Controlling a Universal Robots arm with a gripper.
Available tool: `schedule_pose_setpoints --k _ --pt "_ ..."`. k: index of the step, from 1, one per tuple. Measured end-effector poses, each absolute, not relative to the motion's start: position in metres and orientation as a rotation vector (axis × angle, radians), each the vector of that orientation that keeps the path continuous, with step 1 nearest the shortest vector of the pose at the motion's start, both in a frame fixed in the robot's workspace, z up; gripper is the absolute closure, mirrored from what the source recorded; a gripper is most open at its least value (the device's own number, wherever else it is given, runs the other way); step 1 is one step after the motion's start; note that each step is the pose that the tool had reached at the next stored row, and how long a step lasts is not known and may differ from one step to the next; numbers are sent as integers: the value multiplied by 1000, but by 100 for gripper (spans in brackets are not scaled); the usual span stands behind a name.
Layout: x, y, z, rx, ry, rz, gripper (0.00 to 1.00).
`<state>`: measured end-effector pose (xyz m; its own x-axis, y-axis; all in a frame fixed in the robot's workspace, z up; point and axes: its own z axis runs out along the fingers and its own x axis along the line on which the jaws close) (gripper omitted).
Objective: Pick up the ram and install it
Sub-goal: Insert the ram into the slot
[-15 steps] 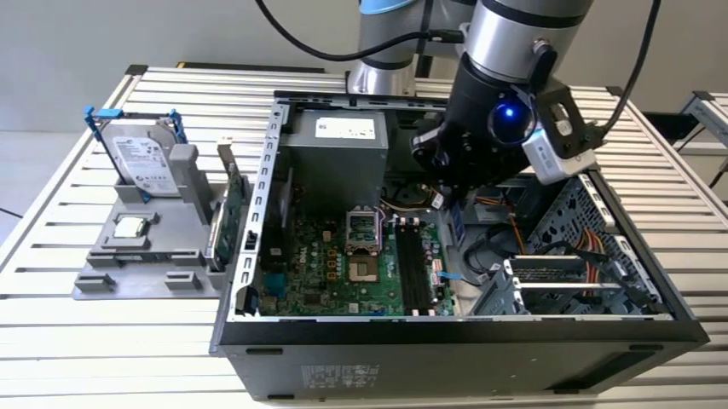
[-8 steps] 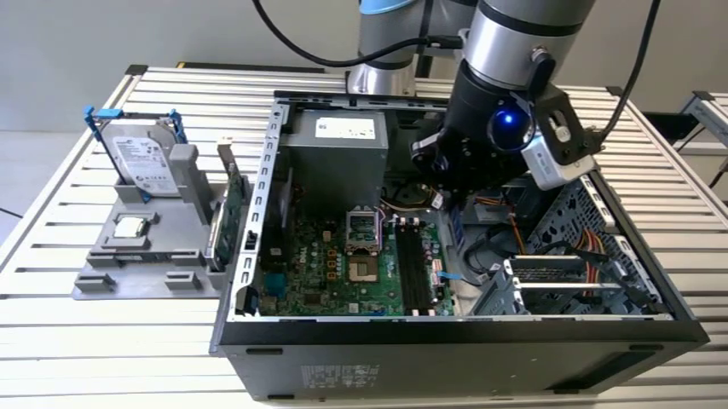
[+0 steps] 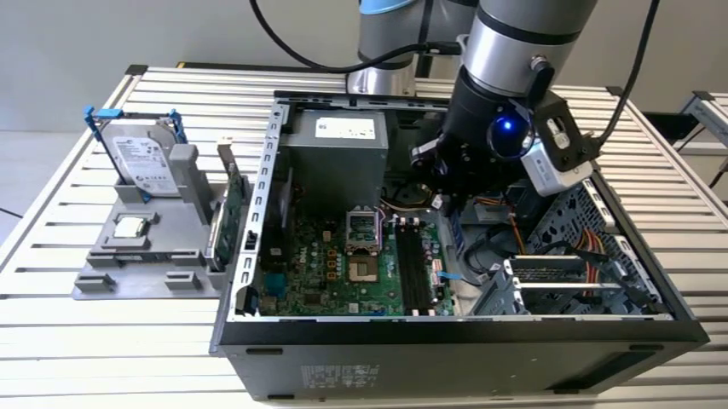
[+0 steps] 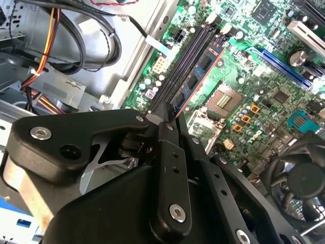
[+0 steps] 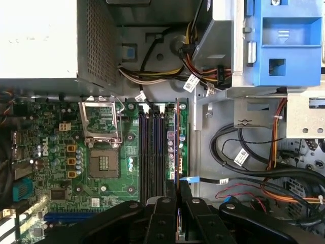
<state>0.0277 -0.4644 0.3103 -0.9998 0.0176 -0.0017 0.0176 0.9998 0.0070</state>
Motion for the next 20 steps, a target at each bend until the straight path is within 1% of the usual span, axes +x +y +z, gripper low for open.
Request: schedule_pose_setpoints --k 20 --pt "28 -468 293 2 3140 9 100"
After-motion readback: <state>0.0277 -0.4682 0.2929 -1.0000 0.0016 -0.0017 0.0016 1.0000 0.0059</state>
